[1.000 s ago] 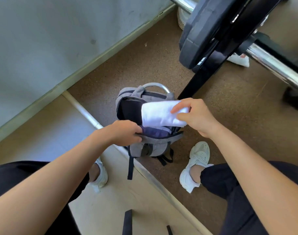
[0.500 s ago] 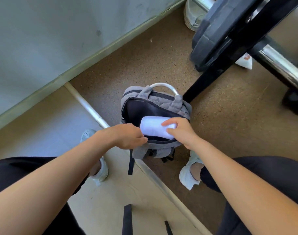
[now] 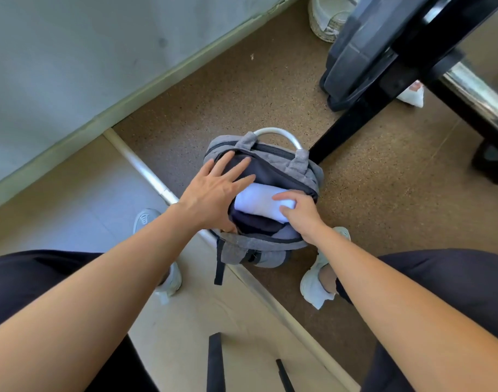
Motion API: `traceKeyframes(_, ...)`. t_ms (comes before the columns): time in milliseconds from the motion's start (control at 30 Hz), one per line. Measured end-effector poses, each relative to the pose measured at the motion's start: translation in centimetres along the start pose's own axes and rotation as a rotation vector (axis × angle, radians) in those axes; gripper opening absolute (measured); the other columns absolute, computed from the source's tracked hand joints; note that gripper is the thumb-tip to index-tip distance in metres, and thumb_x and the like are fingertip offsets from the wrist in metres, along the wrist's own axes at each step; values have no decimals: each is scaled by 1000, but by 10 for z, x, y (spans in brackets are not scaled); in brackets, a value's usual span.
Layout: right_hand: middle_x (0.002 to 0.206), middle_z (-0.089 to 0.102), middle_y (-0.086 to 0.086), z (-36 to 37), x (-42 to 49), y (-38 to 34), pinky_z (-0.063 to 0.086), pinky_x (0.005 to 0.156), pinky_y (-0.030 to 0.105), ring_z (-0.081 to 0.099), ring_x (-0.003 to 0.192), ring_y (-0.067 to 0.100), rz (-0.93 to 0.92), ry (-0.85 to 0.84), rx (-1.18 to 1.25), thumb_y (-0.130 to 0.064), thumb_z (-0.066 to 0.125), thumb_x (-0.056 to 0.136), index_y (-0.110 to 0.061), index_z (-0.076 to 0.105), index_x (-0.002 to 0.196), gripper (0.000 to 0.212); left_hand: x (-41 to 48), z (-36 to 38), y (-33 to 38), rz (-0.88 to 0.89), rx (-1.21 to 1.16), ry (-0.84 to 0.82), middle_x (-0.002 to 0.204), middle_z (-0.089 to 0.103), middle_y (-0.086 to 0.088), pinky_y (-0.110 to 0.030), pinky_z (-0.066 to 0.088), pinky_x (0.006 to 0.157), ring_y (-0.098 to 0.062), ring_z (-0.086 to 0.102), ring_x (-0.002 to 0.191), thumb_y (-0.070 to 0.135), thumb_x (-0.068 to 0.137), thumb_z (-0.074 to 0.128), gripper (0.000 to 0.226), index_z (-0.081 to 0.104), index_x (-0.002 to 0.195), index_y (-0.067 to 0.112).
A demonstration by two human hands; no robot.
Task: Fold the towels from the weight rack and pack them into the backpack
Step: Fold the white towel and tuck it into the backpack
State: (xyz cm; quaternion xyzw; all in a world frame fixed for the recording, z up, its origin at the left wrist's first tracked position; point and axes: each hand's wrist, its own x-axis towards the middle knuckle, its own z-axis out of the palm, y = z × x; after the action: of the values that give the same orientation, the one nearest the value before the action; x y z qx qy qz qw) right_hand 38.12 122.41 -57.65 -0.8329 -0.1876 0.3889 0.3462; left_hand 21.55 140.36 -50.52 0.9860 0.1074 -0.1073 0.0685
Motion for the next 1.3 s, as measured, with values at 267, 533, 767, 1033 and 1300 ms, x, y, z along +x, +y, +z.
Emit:
traceKeyframes(267,146,33,12,27,33,16,42,103,35,48,127,38,94,-50,-393,-14,49,100,-21,63,131,34,-2,-5,4,-8,-34,-61,173,8,-5,-50,28,120,-37,6,158,68,56,79,118,35,158,28)
traceKeyframes(533,145,35,6,45,20,8,34,102,43,36,129,30,-239,45,-1227,-52,72,84,-18,56,130,59,1,-8,6,-25,-62,-61,173,3,-6,-48,31,119,-37,5,158,72,53,80,119,38,156,31)
traceKeyframes(767,121,66,9,47,27,11,49,84,39,63,111,31,-327,-56,-1234,-34,70,90,-13,52,131,49,2,-8,8,-38,-58,-55,173,0,-5,-47,31,118,-35,4,158,74,54,80,119,37,156,31)
traceKeyframes(1033,134,54,17,68,43,21,53,89,41,58,120,32,-132,-171,-1253,-56,88,64,-2,36,140,106,4,-5,7,-45,-50,-85,173,-8,-3,-46,30,119,-33,-1,158,76,51,79,125,31,158,32)
traceKeyframes(1300,152,42,16,42,50,16,48,101,46,49,133,39,-16,-357,-966,-45,76,80,-14,8,159,108,8,-5,3,-58,-76,-99,173,-10,-3,-45,31,118,-32,-2,159,72,53,83,119,36,155,33)
